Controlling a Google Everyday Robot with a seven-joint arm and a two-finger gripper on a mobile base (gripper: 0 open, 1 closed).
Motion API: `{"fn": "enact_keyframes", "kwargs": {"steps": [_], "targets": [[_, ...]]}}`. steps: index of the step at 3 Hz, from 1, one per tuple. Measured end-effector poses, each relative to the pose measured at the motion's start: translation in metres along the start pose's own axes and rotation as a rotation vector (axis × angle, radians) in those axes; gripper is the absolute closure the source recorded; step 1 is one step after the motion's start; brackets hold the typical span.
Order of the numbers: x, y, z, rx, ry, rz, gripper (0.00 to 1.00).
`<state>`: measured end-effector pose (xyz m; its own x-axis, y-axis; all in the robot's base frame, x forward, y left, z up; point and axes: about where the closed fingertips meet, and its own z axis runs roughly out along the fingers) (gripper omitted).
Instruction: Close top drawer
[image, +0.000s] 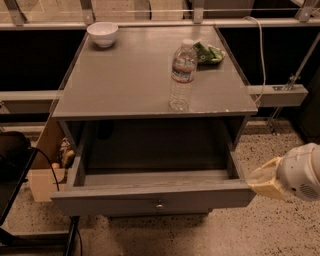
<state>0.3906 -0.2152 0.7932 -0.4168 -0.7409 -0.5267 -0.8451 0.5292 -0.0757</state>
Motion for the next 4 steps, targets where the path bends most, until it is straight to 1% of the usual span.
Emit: {"fn": "enact_keyframes", "kwargs": {"steps": [2, 3, 4], "targets": [[0.025, 0.021, 0.040, -0.131, -0.114, -0.014, 1.00], [0.036, 0.044, 0.060, -0.186, -0.146, -0.025, 1.00], [0.044, 0.060, 0.075, -0.187, -0.139, -0.028, 1.00]]}}
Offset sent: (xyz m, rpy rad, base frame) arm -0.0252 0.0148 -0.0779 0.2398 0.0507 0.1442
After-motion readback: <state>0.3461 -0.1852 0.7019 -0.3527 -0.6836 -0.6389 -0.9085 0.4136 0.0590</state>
